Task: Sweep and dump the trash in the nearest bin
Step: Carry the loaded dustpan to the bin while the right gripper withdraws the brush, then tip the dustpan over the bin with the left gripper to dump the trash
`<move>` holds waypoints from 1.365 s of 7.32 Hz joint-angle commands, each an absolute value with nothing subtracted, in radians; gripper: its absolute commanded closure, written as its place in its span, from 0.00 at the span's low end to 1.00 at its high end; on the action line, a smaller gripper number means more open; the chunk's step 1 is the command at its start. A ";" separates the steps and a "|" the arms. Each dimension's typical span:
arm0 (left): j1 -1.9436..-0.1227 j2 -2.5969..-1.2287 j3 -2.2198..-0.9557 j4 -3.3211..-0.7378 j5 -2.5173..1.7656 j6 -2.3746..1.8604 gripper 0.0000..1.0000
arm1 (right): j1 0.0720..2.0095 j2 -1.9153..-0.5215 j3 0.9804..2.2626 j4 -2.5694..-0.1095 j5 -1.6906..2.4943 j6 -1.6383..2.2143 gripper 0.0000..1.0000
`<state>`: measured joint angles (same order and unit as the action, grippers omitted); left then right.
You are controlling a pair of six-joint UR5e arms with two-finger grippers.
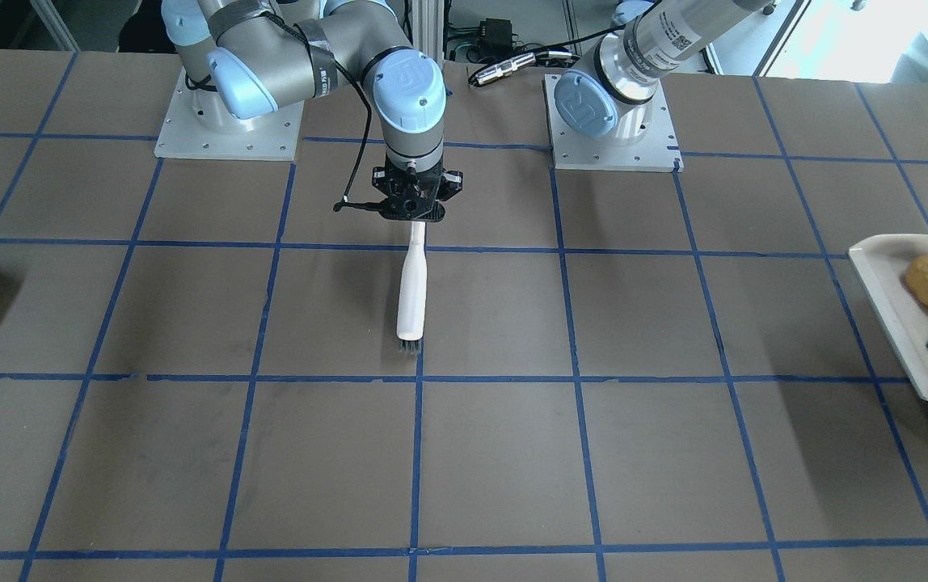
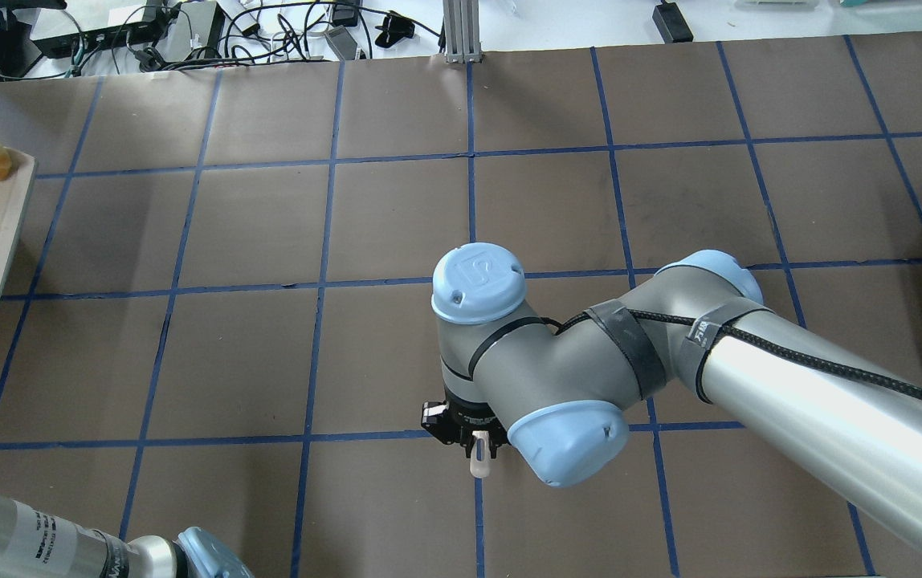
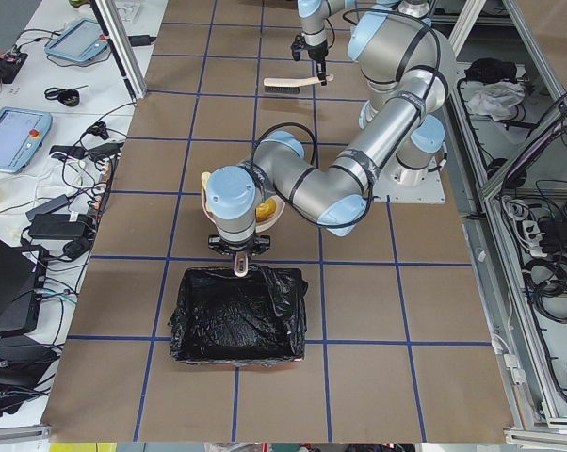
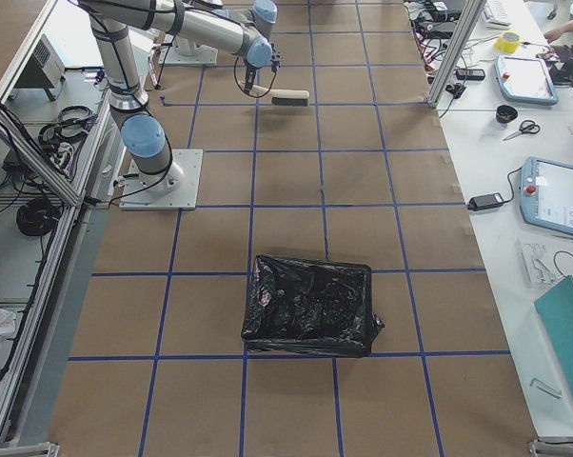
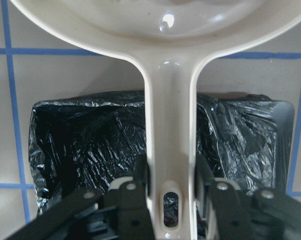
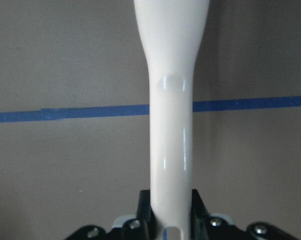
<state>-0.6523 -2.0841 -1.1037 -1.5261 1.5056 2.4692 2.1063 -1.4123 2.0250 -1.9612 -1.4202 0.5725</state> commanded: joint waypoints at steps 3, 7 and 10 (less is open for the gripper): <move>-0.555 -2.268 -0.769 -1.564 1.496 2.499 1.00 | 2.120 -1.404 2.028 -1.979 -1.416 0.603 1.00; -0.505 -2.379 -0.602 -1.562 1.496 2.525 1.00 | 2.120 -1.394 2.028 -1.980 -1.416 0.606 1.00; -0.500 -2.407 -0.537 -1.429 1.519 2.555 1.00 | 2.120 -1.370 2.033 -2.043 -1.414 0.607 0.84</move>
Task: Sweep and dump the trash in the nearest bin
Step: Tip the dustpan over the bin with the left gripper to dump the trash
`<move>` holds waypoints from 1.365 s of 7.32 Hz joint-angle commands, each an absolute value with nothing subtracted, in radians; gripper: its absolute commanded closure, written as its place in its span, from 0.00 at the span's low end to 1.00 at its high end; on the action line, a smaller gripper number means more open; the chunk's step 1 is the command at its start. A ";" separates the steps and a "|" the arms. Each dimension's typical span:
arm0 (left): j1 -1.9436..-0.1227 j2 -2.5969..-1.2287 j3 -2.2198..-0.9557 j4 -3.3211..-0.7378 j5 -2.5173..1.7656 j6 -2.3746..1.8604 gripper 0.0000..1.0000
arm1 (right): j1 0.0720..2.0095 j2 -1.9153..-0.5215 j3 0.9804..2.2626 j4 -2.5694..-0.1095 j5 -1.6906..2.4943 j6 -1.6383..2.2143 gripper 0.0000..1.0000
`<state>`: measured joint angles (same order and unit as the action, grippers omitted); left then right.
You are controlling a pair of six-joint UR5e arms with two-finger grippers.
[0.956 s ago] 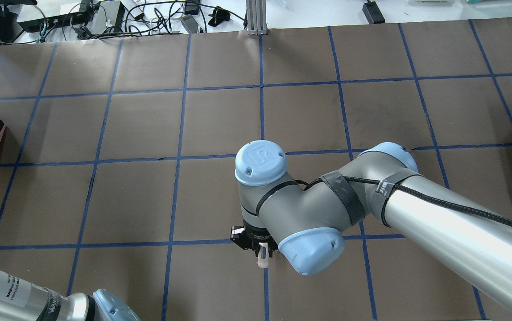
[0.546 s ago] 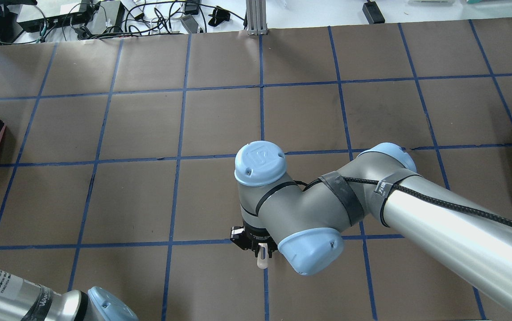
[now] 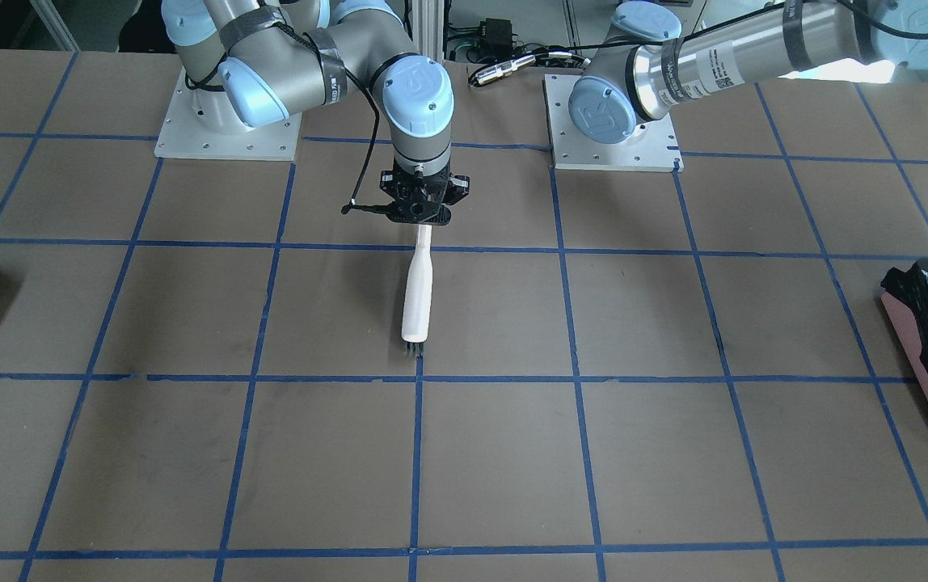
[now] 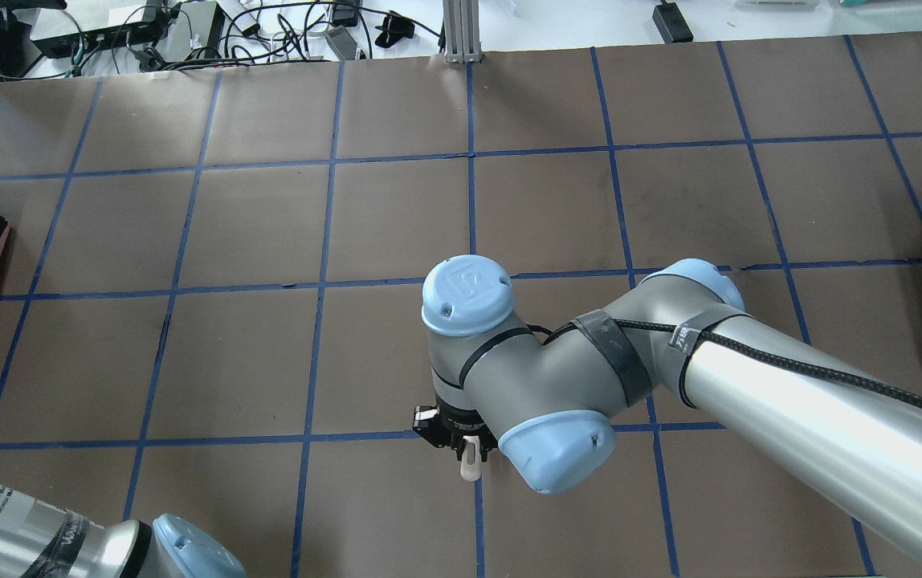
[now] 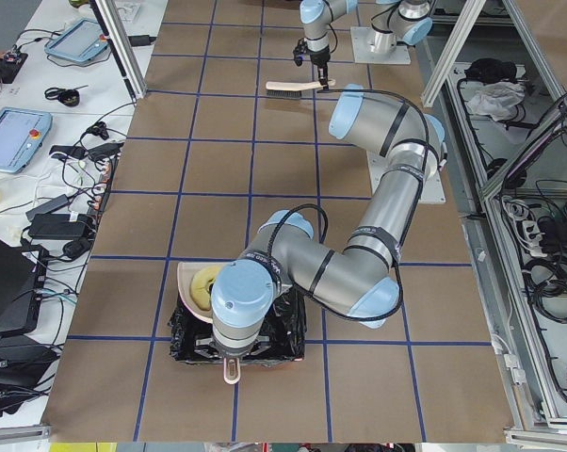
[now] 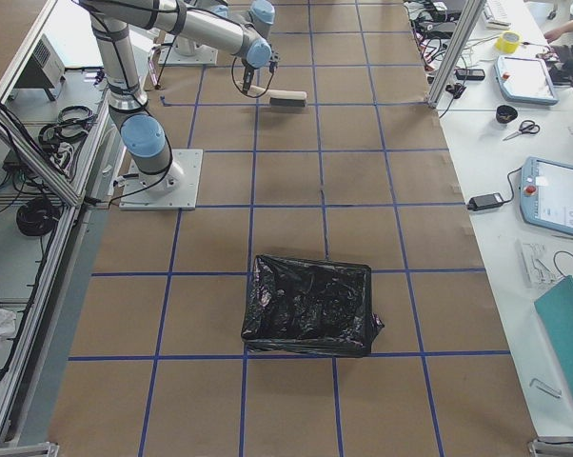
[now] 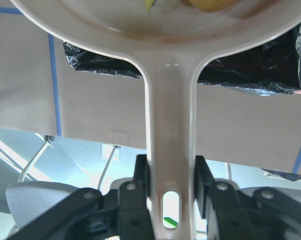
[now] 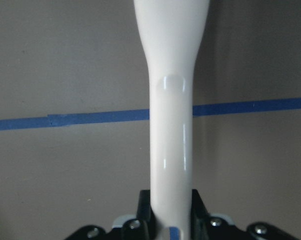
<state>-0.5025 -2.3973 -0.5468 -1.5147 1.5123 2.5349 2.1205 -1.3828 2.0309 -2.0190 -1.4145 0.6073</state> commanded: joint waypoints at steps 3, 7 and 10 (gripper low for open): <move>-0.500 -2.366 -0.638 -1.187 1.560 2.597 1.00 | 2.120 -1.368 2.026 -2.045 -1.416 0.607 0.54; -0.579 -2.255 -0.918 -0.834 1.746 2.632 1.00 | 2.120 -1.368 2.010 -2.079 -1.420 0.610 0.01; -0.647 -2.186 -1.176 -0.442 1.841 2.733 1.00 | 2.108 -1.376 1.841 -1.999 -1.440 0.557 0.00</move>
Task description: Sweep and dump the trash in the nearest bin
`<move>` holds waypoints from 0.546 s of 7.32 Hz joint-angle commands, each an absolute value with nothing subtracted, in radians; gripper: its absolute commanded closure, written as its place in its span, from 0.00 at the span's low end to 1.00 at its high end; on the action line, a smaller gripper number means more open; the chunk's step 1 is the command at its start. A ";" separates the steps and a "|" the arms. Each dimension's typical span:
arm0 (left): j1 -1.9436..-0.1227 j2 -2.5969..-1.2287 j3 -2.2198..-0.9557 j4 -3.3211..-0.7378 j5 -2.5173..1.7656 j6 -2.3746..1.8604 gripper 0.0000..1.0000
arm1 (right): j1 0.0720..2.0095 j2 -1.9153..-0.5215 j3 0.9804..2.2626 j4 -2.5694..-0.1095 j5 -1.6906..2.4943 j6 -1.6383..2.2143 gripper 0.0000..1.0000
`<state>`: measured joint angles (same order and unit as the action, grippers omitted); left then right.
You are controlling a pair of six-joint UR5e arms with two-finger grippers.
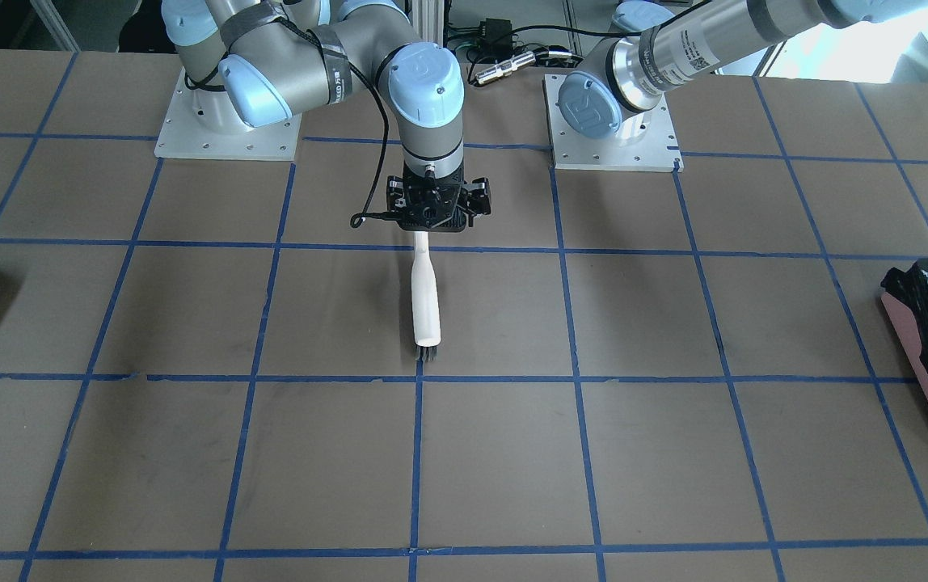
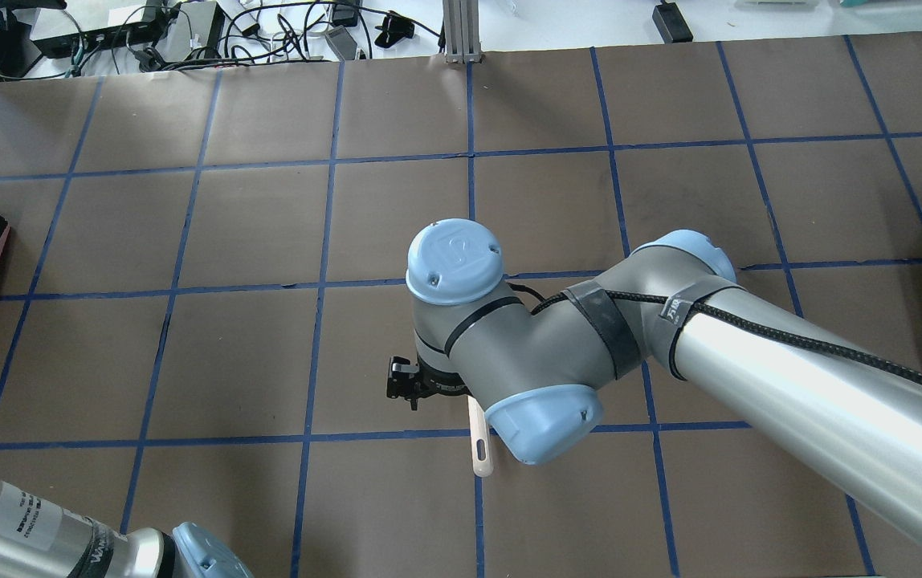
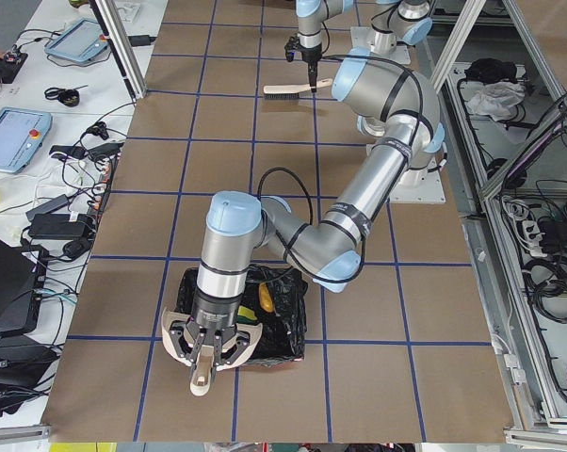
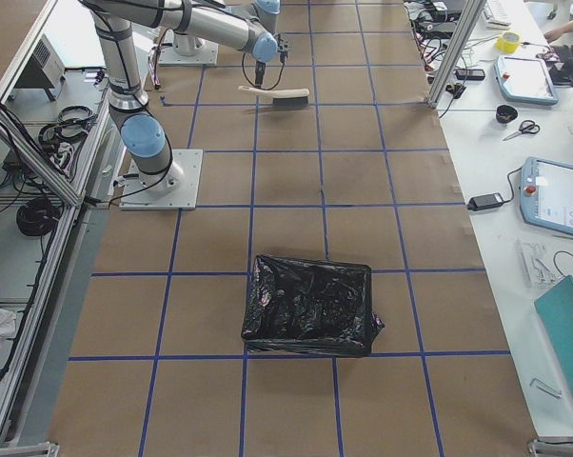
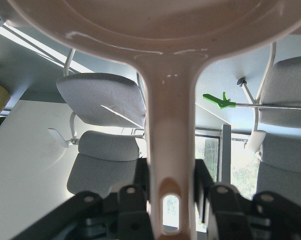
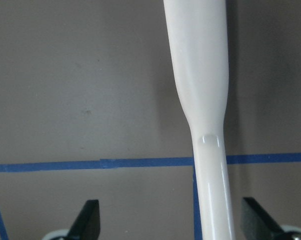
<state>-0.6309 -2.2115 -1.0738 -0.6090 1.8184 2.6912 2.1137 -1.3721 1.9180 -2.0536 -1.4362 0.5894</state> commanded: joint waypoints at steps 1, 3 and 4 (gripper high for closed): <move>-0.647 -2.177 -1.189 -0.436 1.842 2.744 1.00 | 2.103 -1.384 1.742 -1.906 -1.474 0.484 0.00; -0.647 -2.157 -1.186 -0.449 1.841 2.755 1.00 | 2.082 -1.391 1.477 -1.672 -1.523 0.476 0.00; -0.650 -2.142 -1.186 -0.456 1.844 2.773 1.00 | 2.062 -1.393 1.392 -1.570 -1.532 0.472 0.00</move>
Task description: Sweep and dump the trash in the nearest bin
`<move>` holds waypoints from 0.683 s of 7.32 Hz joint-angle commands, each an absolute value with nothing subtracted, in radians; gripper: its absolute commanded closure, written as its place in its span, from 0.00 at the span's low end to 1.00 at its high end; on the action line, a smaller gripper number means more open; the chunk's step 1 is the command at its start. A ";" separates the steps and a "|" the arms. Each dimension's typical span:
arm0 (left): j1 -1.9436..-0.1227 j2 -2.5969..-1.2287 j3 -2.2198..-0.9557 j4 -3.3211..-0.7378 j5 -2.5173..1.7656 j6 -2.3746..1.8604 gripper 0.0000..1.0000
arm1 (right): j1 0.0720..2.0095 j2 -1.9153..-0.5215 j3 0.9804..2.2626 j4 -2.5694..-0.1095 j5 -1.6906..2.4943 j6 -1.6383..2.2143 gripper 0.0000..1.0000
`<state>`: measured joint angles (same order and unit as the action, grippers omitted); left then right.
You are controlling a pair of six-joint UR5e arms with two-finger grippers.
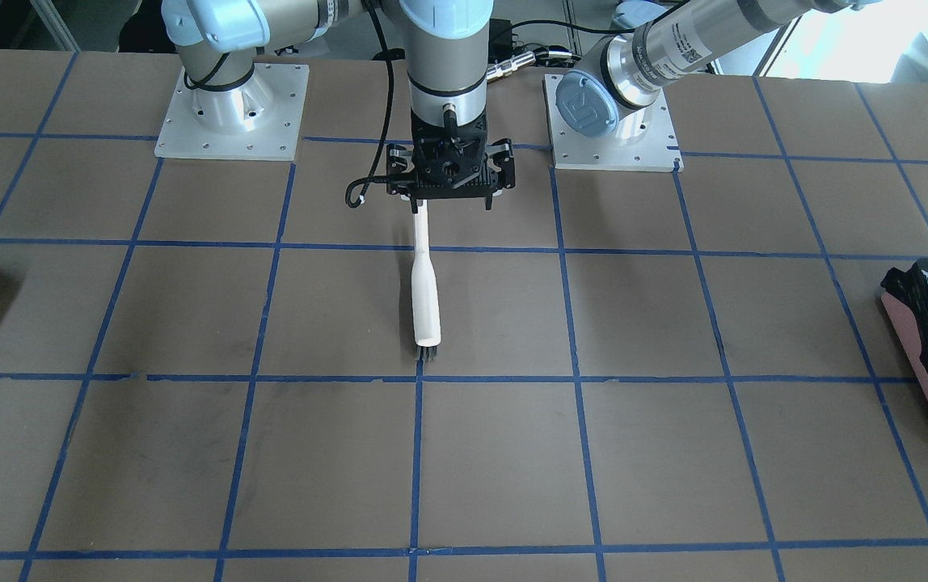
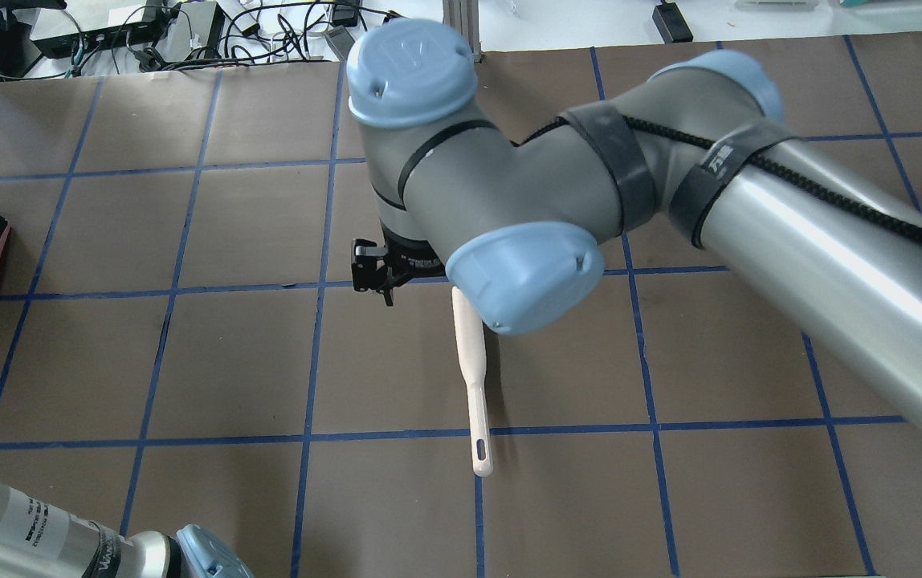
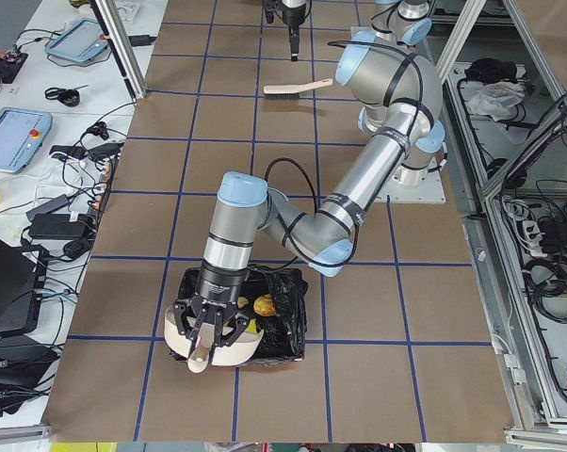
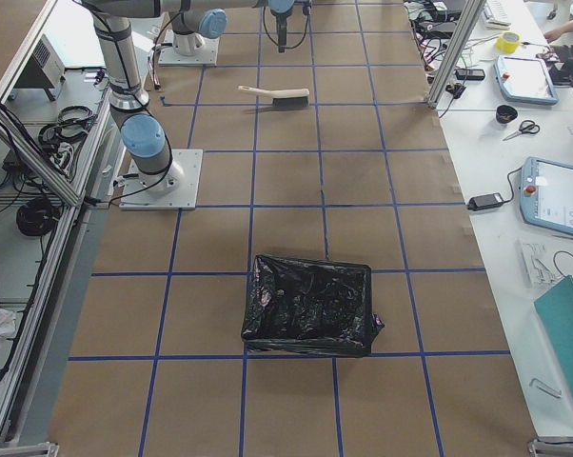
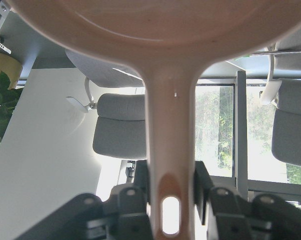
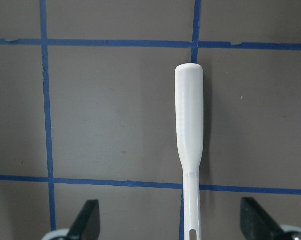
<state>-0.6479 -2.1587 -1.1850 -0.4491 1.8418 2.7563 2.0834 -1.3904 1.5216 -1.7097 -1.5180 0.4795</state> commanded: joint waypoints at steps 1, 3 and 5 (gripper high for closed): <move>-0.666 -2.123 -1.186 -0.442 1.882 2.781 1.00 | 2.060 -1.405 1.350 -1.527 -1.535 0.466 0.00; -0.736 -2.088 -1.190 -0.477 1.942 2.769 1.00 | 2.060 -1.457 1.390 -1.543 -1.566 0.466 0.00; -0.730 -2.047 -1.186 -0.894 1.913 2.404 1.00 | 2.046 -1.463 1.401 -1.606 -1.575 0.368 0.00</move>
